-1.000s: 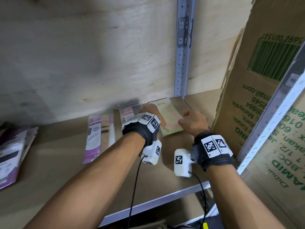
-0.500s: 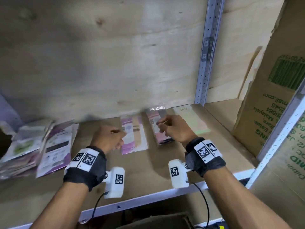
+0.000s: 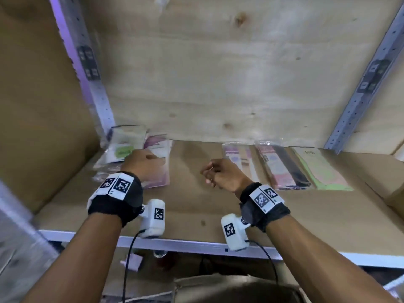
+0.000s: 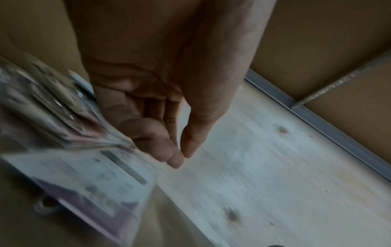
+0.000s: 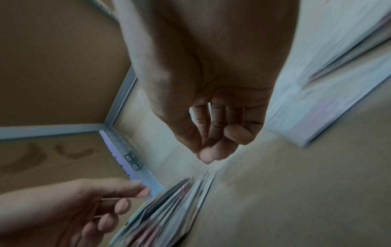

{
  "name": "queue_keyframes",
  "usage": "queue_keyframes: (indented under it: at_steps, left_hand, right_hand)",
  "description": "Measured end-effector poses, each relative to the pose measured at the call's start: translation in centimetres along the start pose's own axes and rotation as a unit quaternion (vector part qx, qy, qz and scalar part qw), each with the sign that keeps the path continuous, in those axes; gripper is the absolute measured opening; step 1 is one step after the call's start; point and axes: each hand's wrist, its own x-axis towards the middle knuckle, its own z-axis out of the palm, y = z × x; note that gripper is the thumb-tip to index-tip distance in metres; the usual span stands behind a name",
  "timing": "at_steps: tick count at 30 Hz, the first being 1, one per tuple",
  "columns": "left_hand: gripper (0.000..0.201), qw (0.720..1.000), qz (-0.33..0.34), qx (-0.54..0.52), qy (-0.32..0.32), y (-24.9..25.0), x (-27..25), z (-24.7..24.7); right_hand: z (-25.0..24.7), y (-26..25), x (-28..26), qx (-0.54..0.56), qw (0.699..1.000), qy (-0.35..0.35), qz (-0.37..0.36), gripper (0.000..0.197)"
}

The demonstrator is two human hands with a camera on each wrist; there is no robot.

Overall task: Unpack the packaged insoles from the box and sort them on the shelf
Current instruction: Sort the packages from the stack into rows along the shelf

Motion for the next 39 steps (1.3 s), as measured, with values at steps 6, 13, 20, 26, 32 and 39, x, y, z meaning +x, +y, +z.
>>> queue_keyframes:
  at_steps: [6,13,20,26,32,39]
  left_hand:
    - [0.014,0.998,-0.040,-0.025,0.037,-1.8,0.4,-4.2]
    - [0.020,0.998,-0.044,-0.016,0.034,-2.7,0.1,-5.7]
    - [0.023,0.999,0.024,0.012,-0.043,-1.7,-1.4,-5.7]
    - [0.063,0.978,0.132,0.137,-0.090,-0.2,-2.8,-2.9]
    - [0.037,0.931,0.297,0.211,-0.006,2.1,-4.8,1.7]
    - [0.011,0.885,0.445,0.091,0.099,6.1,-7.4,4.3]
  right_hand:
    - [6.6,-3.9,5.8,0.009,0.998,-0.032,0.045,0.013]
    - [10.2,-4.6,9.5,-0.161,0.984,-0.058,0.044,0.031]
    - [7.2,-3.5,6.3,0.088,0.989,-0.100,0.056,0.013]
    - [1.2,-2.6,0.4,0.227,0.967,-0.105,0.042,0.016]
    - [-4.8,-1.7,-3.9,0.343,0.937,-0.047,0.048,0.025]
    - [-9.5,-0.5,-6.9,0.504,0.860,-0.086,0.008,0.059]
